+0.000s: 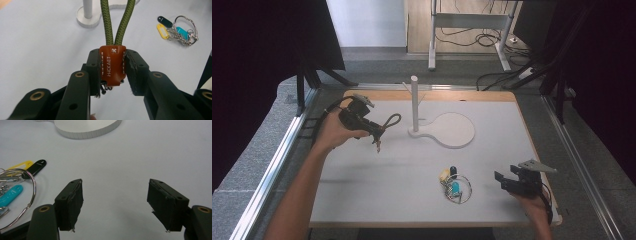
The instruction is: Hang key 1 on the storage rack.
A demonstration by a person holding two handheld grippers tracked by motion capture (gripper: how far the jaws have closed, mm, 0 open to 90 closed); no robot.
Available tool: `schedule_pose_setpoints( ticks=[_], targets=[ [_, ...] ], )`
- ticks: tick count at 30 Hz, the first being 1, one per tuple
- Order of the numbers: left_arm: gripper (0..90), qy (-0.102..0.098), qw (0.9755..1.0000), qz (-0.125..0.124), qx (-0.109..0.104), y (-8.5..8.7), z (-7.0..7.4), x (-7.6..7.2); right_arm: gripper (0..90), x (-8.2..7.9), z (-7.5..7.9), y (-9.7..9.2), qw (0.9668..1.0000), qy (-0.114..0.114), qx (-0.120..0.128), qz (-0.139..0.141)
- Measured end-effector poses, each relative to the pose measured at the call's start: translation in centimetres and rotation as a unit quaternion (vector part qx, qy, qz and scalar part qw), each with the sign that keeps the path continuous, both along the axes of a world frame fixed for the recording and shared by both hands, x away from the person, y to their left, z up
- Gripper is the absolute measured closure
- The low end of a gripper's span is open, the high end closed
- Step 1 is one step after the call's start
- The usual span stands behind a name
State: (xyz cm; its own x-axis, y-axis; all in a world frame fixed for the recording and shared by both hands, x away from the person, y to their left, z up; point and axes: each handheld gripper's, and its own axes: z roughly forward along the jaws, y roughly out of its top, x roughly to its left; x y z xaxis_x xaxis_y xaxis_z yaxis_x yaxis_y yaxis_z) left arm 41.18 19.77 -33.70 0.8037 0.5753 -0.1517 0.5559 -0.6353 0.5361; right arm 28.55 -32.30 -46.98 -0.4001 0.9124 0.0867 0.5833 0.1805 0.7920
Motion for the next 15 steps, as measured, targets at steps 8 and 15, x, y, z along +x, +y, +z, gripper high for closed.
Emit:
schedule_pose_setpoints(
  ticks=[8, 15],
  targets=[
    [67.1, 0.009, 0.9997, -0.005, -0.022, 0.5, 0.9, 1.5, 29.0, 0.0, 0.0, 0.0, 1.0, 0.0, 0.0, 0.0],
    [67.1, 0.012, 0.9992, -0.003, -0.039, 0.9, 1.5, 2.7, 29.1, 0.0, 0.0, -0.1, 1.0, 0.001, 0.0, -0.001]
  ],
)
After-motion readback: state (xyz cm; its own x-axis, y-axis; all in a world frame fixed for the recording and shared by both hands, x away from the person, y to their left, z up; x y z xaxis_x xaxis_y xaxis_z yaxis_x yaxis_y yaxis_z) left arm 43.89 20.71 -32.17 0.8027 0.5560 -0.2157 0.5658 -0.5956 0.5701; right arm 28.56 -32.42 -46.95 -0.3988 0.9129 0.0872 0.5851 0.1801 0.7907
